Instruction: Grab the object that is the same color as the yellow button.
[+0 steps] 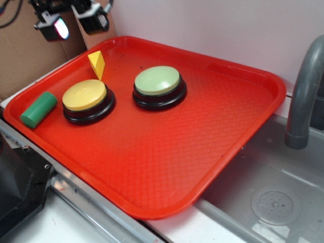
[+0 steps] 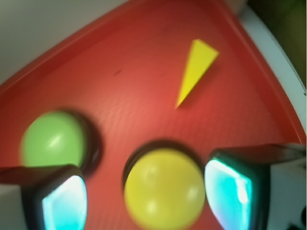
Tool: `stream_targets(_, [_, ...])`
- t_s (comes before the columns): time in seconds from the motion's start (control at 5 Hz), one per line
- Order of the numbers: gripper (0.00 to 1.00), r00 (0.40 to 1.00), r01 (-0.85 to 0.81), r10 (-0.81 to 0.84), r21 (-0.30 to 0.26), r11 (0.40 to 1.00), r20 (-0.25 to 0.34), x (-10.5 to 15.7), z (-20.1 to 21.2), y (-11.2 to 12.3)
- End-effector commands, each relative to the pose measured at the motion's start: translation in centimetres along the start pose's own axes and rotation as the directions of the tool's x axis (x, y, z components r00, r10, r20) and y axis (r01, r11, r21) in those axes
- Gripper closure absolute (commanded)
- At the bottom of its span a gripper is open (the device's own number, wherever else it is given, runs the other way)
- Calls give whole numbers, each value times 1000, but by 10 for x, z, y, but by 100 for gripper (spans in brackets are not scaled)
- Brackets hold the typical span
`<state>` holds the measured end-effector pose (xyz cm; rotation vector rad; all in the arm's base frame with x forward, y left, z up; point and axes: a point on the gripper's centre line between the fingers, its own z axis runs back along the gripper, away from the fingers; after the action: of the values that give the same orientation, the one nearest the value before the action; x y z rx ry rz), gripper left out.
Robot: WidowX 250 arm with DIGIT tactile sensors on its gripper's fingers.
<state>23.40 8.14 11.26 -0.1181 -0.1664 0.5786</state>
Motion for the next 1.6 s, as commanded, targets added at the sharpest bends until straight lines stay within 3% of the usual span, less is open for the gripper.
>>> stream_targets(0.0, [0,964,-166,167,-23,986,206,40,-32,18])
stream_targets(0.6, [0,957,-237,229,28,971,180,62,-87,36])
stream_targets(0.8, [100,961,-221,205,70,973,183,67,-89,36])
stream_targets(1.0, [100,965,-211,199,51,976,170,67,-85,37])
stream_targets(1.4, [100,990,-57,48,70,996,134,56,-45,20])
